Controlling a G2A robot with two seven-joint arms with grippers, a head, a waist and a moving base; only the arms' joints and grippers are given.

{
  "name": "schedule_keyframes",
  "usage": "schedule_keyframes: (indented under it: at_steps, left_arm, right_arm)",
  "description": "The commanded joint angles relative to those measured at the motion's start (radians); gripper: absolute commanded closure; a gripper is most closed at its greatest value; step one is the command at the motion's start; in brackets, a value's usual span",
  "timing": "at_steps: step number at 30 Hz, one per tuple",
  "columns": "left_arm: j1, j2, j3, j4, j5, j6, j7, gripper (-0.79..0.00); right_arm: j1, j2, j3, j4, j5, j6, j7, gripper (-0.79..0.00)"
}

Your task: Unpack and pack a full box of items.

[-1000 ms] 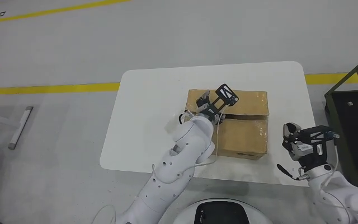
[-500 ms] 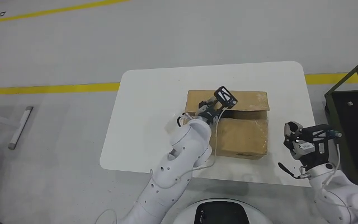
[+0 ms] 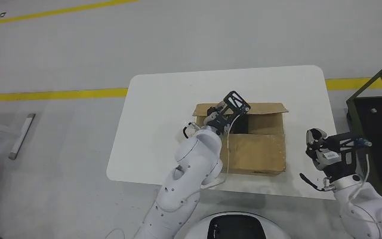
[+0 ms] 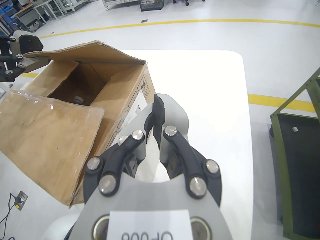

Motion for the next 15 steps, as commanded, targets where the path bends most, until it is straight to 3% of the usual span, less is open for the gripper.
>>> schedule_keyframes:
  at_steps: [1,12,15]
  left_arm:
    - [-0.041,-0.007,0.012,0.042,0.013,0.015,0.025,-0.785]
    - [-0.257,-0.058,0.086,0.335,0.071,0.129,0.171,-0.785]
    - [-0.290,-0.075,0.107,0.414,0.088,0.180,0.142,-0.785]
  right_arm:
    - [-0.004,0.000,0.004,-0.008,0.004,0.000,-0.003,0.000]
    - [-0.037,-0.002,0.044,-0.043,0.027,-0.003,-0.016,0.000]
    - [-0.043,-0.002,0.060,-0.051,0.031,-0.006,-0.014,0.000]
